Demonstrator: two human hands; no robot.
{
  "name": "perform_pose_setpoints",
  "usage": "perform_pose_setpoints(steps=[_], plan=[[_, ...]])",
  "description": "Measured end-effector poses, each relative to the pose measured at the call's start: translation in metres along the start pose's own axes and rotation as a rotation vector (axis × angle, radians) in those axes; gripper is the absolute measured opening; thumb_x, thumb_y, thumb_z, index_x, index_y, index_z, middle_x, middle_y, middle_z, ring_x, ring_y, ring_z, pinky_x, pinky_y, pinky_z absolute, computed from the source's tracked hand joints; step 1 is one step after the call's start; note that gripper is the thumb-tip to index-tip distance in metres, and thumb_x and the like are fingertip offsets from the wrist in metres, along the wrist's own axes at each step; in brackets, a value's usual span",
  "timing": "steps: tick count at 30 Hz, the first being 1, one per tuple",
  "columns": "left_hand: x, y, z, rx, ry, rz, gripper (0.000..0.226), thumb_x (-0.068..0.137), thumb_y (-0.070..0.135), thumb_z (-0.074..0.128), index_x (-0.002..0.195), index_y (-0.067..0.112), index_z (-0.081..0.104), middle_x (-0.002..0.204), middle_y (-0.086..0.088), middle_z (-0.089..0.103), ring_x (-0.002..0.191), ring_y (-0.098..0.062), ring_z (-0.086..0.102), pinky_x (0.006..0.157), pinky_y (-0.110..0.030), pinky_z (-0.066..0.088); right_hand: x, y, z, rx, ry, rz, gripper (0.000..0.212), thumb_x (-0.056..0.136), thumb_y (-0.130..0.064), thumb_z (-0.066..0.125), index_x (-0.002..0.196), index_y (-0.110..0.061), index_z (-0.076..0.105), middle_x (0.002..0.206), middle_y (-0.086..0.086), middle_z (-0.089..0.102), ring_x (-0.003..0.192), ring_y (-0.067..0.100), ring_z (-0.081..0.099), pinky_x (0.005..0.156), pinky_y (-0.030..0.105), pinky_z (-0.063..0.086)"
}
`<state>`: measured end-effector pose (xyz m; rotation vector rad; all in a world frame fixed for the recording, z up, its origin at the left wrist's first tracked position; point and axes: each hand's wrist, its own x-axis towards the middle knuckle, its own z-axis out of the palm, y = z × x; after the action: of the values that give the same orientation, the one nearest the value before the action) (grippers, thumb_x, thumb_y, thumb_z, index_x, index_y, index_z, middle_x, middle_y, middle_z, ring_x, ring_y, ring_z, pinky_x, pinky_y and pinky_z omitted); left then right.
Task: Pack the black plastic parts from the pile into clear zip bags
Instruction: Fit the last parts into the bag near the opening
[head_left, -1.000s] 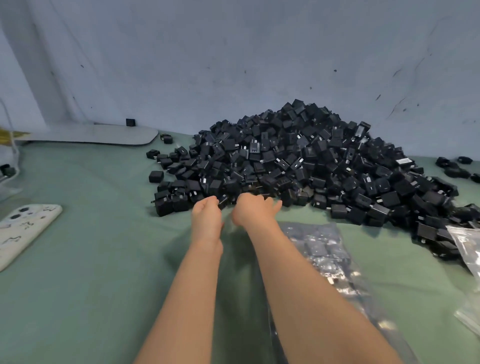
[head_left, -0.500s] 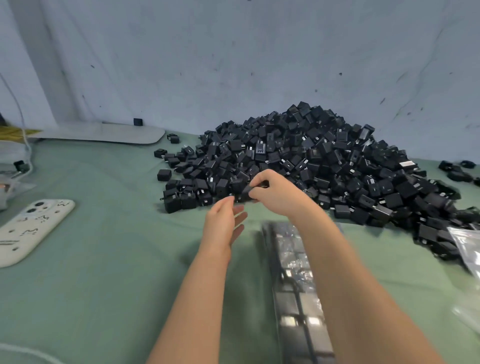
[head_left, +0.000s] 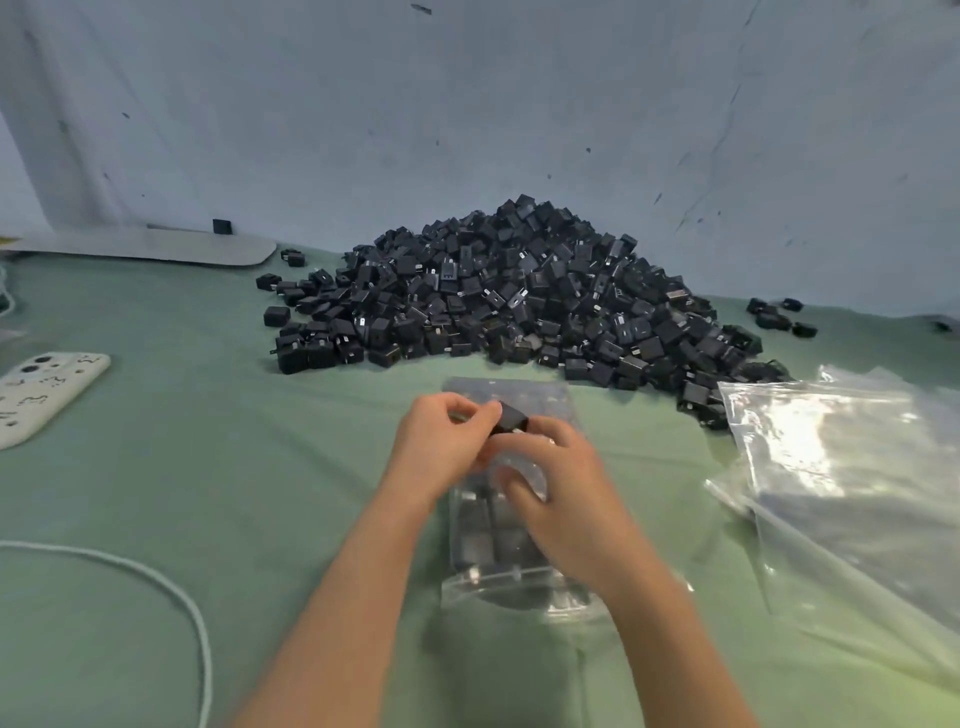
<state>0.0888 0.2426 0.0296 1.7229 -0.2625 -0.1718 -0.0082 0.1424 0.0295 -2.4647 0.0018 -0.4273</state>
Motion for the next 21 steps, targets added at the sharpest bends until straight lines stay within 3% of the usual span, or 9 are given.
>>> perform_pose_setpoints(steps=[3,5,6,9,12,15,18,21], plan=[[-0.024,0.001,0.011,0.212,-0.030,0.193,0.024,0.088,0.039,0.061,0.092,0.016,0.066,0.083,0.002,0.070,0.079,-0.016,0.066,0.076,-0.031,0.054,-0.027,0.008,-0.009,0.078,0.103,0.055,0.043,0.093,-0.016,0.055,0.122,-0.048,0.054,0.126,-0.008,0.046,0.125,0.006,0.039,0.097,0.009,0.028],[-0.042,0.002,0.012,0.338,-0.179,0.326,0.025,0.085,0.046,0.062,0.097,0.024,0.062,0.088,0.011,0.065,0.079,-0.005,0.062,0.074,-0.023,0.051,-0.046,0.014,-0.018,0.184,0.235,0.121,0.041,0.092,-0.016,0.056,0.115,-0.050,0.055,0.117,-0.011,0.051,0.115,0.002,0.047,0.089,0.003,0.032],[-0.050,0.002,0.012,0.419,-0.309,0.367,0.026,0.083,0.049,0.063,0.099,0.028,0.061,0.090,0.014,0.062,0.081,-0.003,0.060,0.075,-0.023,0.051,-0.055,0.016,-0.022,0.237,0.288,0.149,0.040,0.092,-0.016,0.057,0.113,-0.049,0.057,0.113,-0.013,0.054,0.111,0.002,0.051,0.087,0.005,0.035],[-0.067,0.002,0.018,0.839,-0.596,0.437,0.028,0.080,0.049,0.063,0.103,0.032,0.061,0.095,0.012,0.052,0.095,-0.010,0.054,0.084,-0.030,0.045,-0.078,0.018,-0.031,0.355,0.313,0.206,0.037,0.091,-0.011,0.059,0.107,-0.044,0.061,0.099,-0.013,0.061,0.103,0.012,0.059,0.087,0.029,0.048],[-0.069,0.004,0.025,0.937,-0.500,0.498,0.004,0.088,0.032,0.057,0.091,0.029,0.057,0.088,0.009,0.049,0.095,-0.019,0.055,0.075,-0.030,0.041,-0.095,0.014,-0.038,0.317,0.187,0.218,0.027,0.088,-0.014,0.063,0.098,-0.038,0.066,0.090,-0.013,0.065,0.095,0.014,0.061,0.087,0.037,0.050],[-0.065,0.010,0.024,0.834,-0.441,0.484,0.007,0.090,0.027,0.053,0.084,0.030,0.056,0.081,0.010,0.054,0.085,-0.017,0.057,0.076,-0.033,0.048,-0.106,0.007,-0.046,0.215,0.016,0.218,0.024,0.086,-0.022,0.065,0.086,-0.045,0.068,0.083,-0.022,0.064,0.086,0.002,0.060,0.087,0.021,0.047],[-0.065,0.019,0.020,0.782,-0.452,0.491,0.009,0.089,0.028,0.054,0.081,0.031,0.052,0.074,0.015,0.051,0.078,-0.012,0.055,0.073,-0.031,0.049,-0.105,0.000,-0.033,0.038,-0.063,0.200,0.026,0.090,-0.035,0.059,0.096,-0.060,0.057,0.105,-0.021,0.055,0.103,-0.008,0.051,0.088,0.002,0.032],[-0.070,0.027,0.023,0.842,-0.433,0.565,0.005,0.087,0.028,0.053,0.082,0.028,0.053,0.080,0.011,0.050,0.083,-0.015,0.053,0.076,-0.033,0.047,-0.094,-0.001,-0.002,-0.237,-0.061,0.115,0.040,0.097,-0.038,0.042,0.136,-0.043,0.039,0.139,-0.009,0.030,0.133,0.006,0.028,0.101,0.001,0.012]])
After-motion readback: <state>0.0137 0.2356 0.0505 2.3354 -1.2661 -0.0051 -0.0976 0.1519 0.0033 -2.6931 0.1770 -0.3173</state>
